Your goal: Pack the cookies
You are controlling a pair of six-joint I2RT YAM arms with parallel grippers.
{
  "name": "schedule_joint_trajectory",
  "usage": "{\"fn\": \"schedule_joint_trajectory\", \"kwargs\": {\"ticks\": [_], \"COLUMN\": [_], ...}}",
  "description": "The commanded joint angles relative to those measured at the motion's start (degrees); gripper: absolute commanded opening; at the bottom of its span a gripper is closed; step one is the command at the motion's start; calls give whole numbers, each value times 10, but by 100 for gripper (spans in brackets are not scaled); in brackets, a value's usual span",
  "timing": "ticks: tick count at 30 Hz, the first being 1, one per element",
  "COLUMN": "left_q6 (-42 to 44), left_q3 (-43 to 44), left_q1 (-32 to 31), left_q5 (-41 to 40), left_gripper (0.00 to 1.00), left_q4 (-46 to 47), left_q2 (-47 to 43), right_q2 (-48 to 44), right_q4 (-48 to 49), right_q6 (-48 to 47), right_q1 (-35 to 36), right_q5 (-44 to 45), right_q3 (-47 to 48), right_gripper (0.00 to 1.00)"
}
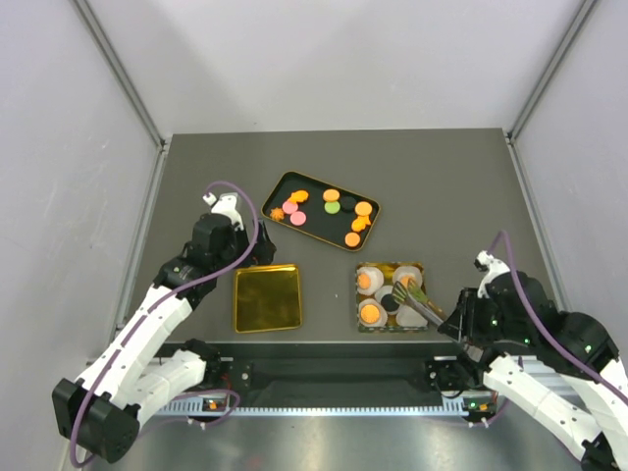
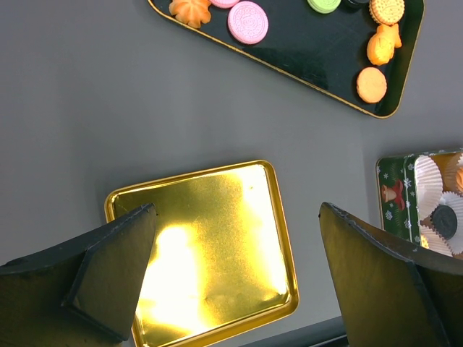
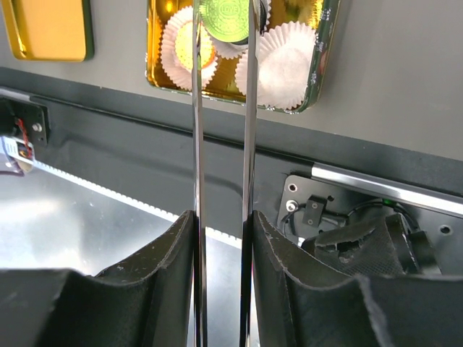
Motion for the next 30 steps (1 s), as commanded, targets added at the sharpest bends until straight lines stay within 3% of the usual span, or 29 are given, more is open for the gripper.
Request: {"fn": "schedule_joint_trajectory", "kwargs": {"ticks": [1, 13, 30], "left_q6": [3, 3, 3], "left_q3": [9, 8, 9], "left_q1": [3, 3, 3], "left_q5": [10, 8, 13], "left_gripper": [99, 99, 99], "left_q4": [27, 26, 27], "left_q2": [2, -1, 1], "right_q2": [-16, -2, -53], "right_q4": [-67, -68, -68], "right_q6": [24, 42, 107], "right_q1": [-5, -6, -6], "right_q5": [9, 25, -9], "right_q3": [-4, 2, -39], "right_gripper": [29, 28, 28]}}
